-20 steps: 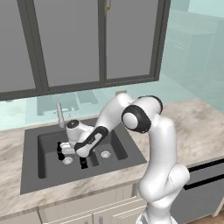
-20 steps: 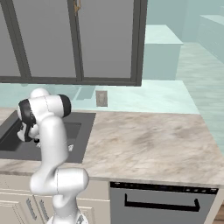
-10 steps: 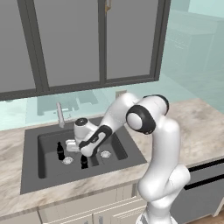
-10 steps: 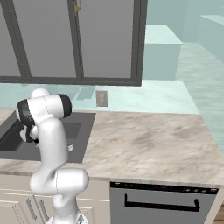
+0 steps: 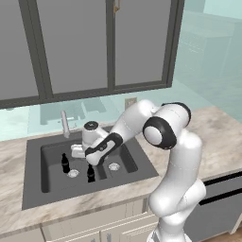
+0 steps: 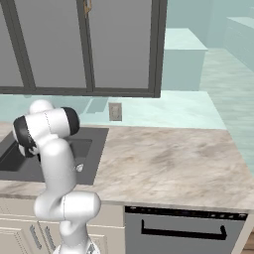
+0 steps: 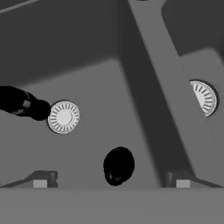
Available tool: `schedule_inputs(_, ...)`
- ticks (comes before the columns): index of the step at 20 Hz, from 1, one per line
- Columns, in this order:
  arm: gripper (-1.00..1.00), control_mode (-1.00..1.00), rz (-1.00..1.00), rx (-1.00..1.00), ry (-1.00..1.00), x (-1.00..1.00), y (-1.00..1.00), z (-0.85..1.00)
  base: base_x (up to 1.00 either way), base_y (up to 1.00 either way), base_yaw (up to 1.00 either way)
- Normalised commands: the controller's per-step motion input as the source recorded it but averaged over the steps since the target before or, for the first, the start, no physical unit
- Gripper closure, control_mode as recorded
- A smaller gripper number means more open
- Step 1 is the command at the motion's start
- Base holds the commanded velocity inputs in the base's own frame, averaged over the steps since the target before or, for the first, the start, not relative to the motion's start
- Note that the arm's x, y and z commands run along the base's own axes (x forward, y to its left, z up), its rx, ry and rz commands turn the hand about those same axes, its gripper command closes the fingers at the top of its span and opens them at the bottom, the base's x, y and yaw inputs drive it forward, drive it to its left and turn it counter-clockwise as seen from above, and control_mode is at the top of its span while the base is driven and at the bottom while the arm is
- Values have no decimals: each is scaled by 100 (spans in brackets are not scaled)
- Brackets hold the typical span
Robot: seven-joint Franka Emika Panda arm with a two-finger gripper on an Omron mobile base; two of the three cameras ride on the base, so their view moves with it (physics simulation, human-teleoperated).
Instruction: Place the large bottle from the dining counter next to the other large bottle outside the sink, and place the small bottle from the dining counter next to the other small bottle inside the sink.
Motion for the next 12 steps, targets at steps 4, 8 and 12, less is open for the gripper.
schedule_inputs(4,-100,-100,6,1,0,0,0,36,0,0,0)
schedule_inputs(8,-100,-100,10,0,0,0,0,44,0,0,0)
schedule_inputs(12,-100,-100,8,0,0,-7,0,45,0,0,0)
